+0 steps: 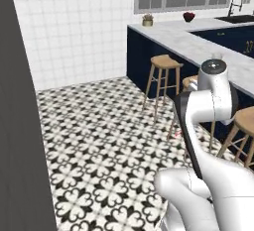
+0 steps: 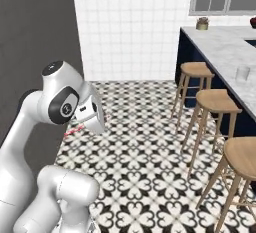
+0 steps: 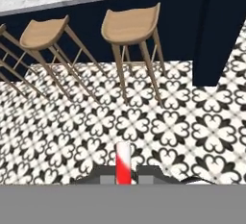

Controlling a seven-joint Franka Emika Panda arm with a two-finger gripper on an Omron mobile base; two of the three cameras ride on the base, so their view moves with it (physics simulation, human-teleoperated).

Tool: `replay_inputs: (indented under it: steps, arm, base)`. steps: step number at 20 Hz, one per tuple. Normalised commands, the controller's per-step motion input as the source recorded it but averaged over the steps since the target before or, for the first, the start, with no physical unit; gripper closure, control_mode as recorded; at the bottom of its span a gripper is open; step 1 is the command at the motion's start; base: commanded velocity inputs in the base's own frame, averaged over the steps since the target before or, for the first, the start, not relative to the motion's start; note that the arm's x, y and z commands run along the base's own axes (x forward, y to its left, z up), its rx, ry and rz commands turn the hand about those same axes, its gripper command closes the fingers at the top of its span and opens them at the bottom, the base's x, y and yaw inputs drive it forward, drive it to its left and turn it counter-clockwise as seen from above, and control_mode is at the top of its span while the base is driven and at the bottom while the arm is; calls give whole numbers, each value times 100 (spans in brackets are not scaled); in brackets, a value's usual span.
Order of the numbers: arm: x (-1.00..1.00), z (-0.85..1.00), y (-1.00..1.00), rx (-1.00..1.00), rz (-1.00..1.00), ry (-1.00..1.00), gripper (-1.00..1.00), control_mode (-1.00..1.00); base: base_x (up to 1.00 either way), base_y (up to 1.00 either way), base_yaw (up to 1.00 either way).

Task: Take a straw from the drawer in front and place it inside the glass cup on the dining counter.

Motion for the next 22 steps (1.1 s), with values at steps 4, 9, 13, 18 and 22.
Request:
replay_inputs:
  steps: [4, 9, 13, 18, 22]
  arm:
    - [0, 0, 0, 0, 0, 0, 100, 100]
    - [0, 0, 0, 0, 0, 0, 100, 100]
    - [0, 0, 0, 0, 0, 0, 100, 100]
    - [0, 0, 0, 0, 0, 0, 100, 100]
    - [0, 0, 0, 0, 0, 0, 100, 100]
  base:
    - [100, 45, -40]
    - [100, 46, -40]
    - [100, 49, -42]
    - [100, 53, -43]
    - [99, 53, -46]
